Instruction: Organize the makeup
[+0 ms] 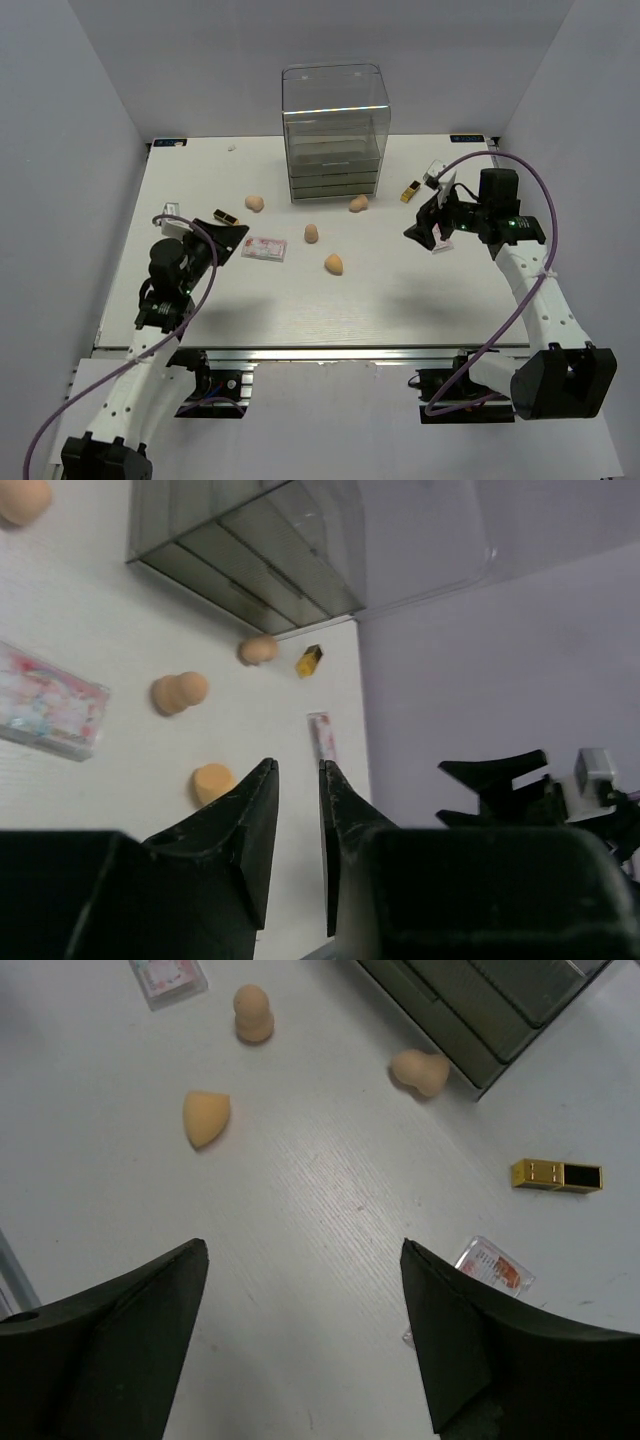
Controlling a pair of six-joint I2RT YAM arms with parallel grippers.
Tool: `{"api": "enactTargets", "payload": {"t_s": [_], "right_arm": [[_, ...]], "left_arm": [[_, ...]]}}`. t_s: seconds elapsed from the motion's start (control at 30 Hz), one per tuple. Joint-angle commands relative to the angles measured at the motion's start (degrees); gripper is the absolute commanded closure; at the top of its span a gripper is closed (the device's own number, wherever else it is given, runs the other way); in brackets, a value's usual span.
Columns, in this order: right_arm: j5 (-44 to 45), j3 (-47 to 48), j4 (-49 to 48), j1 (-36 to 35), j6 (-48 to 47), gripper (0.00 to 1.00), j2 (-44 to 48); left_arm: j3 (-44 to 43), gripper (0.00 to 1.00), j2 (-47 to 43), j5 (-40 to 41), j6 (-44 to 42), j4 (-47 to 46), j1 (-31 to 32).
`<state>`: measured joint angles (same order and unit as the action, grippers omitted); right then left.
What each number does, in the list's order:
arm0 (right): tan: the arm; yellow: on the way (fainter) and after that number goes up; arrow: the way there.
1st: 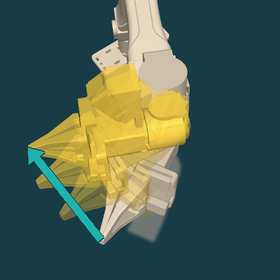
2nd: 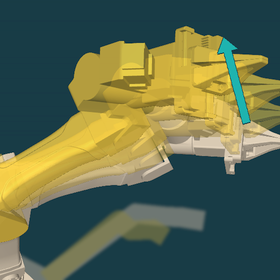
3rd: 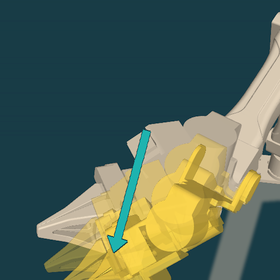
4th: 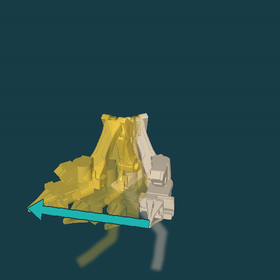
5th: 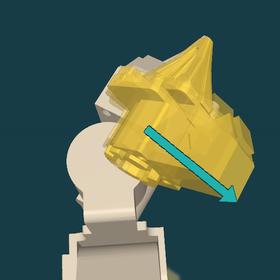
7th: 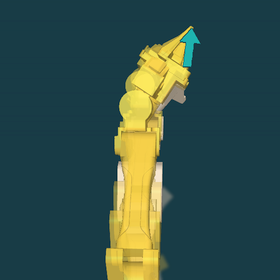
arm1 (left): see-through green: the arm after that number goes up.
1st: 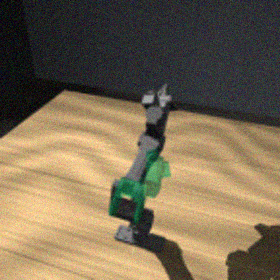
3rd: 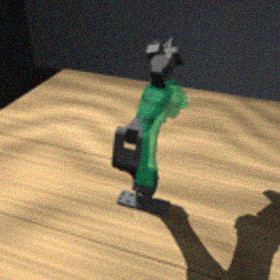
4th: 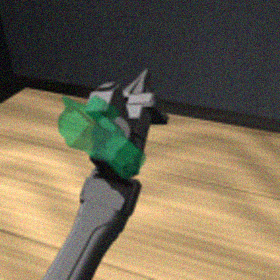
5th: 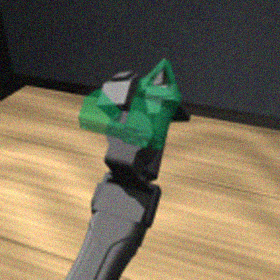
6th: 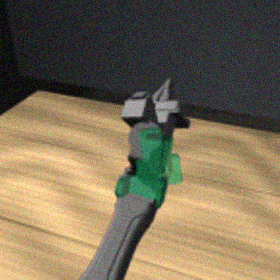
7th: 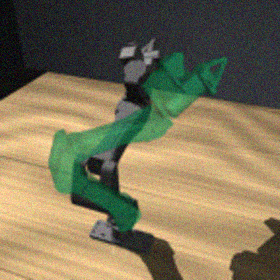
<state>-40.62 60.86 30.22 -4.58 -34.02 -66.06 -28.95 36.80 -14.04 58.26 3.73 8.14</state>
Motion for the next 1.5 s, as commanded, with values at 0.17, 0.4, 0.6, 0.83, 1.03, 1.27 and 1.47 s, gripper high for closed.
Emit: {"api": "enactTargets", "payload": {"t_s": [0.17, 0.4, 0.6, 0.83, 1.03, 1.27, 1.47], "right_arm": [[-3.3, 0.7, -11.2, -1.0, 12.4, 0.43, -1.2], [1.9, 0.8, -16.2, -1.2, 22.5, 0.42, -3.1], [3.6, 0.7, -19.6, -1.5, 28.7, 0.38, -4.4], [4.1, -0.3, -20.6, -1.6, 29.0, 0.33, -4.4], [3.9, -2.0, -22.3, -1.5, 29.8, 0.33, -4.5], [4.6, -2.3, -23.0, -1.5, 29.3, 0.32, -4.4], [5.0, -3.4, -23.4, -1.4, 28.6, 0.32, -3.1]], "left_arm": [[-1.8, 0.41, 18.4, 11.5, 7.7, -21.6, 15.4], [-4.4, 0.35, 33.2, 21.6, 9.3, -36.3, 23.7], [-10.2, 0.34, 46.0, 23.0, 10.3, -42.9, 25.5], [-15.9, 0.25, 55.5, 24.7, 13.2, -48.6, 26.0], [-21.8, 0.25, 62.3, 26.3, 14.6, -52.4, 26.0], [-29.7, 0.28, 71.0, 27.9, 15.7, -53.6, 26.0], [-33.0, 0.3, 75.8, 33.1, 18.5, -55.5, 26.0]]}}
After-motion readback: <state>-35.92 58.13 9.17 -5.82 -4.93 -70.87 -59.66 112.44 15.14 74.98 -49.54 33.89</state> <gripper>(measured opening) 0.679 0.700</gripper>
